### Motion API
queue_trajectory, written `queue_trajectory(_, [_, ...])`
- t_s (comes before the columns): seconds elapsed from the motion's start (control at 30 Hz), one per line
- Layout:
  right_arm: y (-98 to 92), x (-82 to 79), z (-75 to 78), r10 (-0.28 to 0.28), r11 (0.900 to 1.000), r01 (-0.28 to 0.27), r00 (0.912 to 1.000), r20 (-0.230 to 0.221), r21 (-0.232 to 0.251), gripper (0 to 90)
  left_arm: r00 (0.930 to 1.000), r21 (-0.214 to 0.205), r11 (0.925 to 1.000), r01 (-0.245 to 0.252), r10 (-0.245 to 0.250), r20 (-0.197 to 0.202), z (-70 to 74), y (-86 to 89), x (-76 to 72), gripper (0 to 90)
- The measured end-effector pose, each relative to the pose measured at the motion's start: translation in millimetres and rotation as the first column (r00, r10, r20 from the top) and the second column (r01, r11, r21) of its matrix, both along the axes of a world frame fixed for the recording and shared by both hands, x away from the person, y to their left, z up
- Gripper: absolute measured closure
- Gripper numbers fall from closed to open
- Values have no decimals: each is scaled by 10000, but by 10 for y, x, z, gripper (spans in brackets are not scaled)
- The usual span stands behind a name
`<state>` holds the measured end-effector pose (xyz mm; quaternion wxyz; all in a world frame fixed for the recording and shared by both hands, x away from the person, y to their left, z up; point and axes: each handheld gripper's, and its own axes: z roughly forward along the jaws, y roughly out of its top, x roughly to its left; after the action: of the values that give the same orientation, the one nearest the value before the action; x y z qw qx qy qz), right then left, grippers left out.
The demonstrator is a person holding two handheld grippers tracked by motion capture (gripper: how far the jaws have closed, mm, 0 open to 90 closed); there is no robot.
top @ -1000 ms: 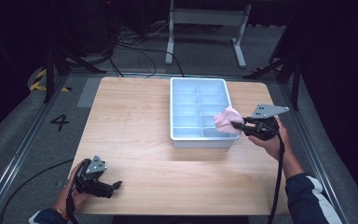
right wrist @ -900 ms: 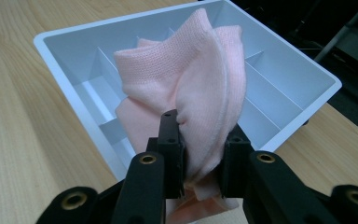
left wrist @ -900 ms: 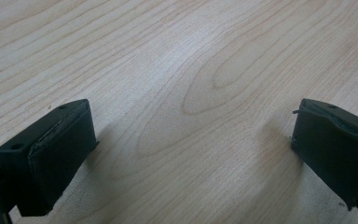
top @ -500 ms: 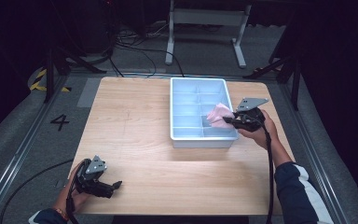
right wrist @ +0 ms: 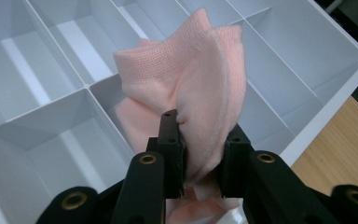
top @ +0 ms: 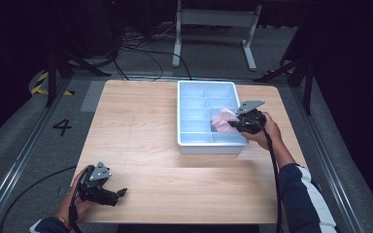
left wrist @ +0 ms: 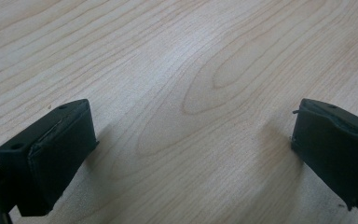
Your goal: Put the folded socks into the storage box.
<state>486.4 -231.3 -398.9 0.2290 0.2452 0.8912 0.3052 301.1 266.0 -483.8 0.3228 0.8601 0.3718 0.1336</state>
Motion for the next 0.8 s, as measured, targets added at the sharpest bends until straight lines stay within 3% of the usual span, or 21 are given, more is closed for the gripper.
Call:
queue_trajectory(0.43, [126, 69, -71, 368, 9954, -381, 9992, -174, -879, 751, 10000, -35, 10000, 15, -15, 8, -2, 1, 1, 0])
queue_trajectory(0.53, [176, 76, -86, 482, 9903, -511, 9985, -257, -1295, 752, 10000, -25, 10000, 15, -15, 9, -2, 1, 1, 0])
queue_trajectory(0.63, [206, 86, -99, 556, 9854, -617, 9975, -426, -1584, 751, 10000, -27, 10000, 11, -11, 9, -2, 0, 1, 0])
queue_trajectory(0.8, [271, 140, -155, 746, 9755, -957, 9910, -1116, -1979, 751, 10000, -26, 10000, 13, -13, 9, -2, 1, 1, 0])
